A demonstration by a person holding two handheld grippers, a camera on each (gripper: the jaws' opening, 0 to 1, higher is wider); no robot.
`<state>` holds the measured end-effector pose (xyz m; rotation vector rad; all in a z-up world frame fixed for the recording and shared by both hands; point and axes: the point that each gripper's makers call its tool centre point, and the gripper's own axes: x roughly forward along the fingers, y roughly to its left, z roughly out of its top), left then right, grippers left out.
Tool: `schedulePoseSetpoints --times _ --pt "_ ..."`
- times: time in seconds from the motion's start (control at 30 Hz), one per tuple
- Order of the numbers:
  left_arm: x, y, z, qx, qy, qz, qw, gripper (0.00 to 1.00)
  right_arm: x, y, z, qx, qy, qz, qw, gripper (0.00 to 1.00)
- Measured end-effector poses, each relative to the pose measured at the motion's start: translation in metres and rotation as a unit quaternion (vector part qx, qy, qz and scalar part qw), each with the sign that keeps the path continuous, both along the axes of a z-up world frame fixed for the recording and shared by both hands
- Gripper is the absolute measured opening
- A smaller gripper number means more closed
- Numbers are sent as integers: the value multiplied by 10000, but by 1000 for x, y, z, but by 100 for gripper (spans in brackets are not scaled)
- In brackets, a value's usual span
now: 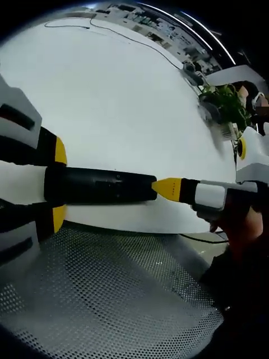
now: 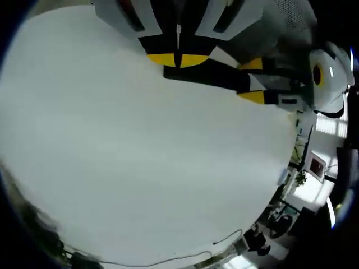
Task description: Press the specified remote control buttons in sequence, fully releasing each button before pressing the next.
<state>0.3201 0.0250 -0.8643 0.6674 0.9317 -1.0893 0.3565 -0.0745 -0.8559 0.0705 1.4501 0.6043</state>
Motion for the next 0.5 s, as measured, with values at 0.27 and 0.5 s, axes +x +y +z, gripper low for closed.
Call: schedulePoseSetpoints --times 0.27,0.5 --pt "0 1 0 -17 -27 41 10000 24 -1 1 2 117 159 -131 9997 0" --pt "0 1 0 -18 -36 13 10000 24 0 6 4 242 141 -108 9995 0"
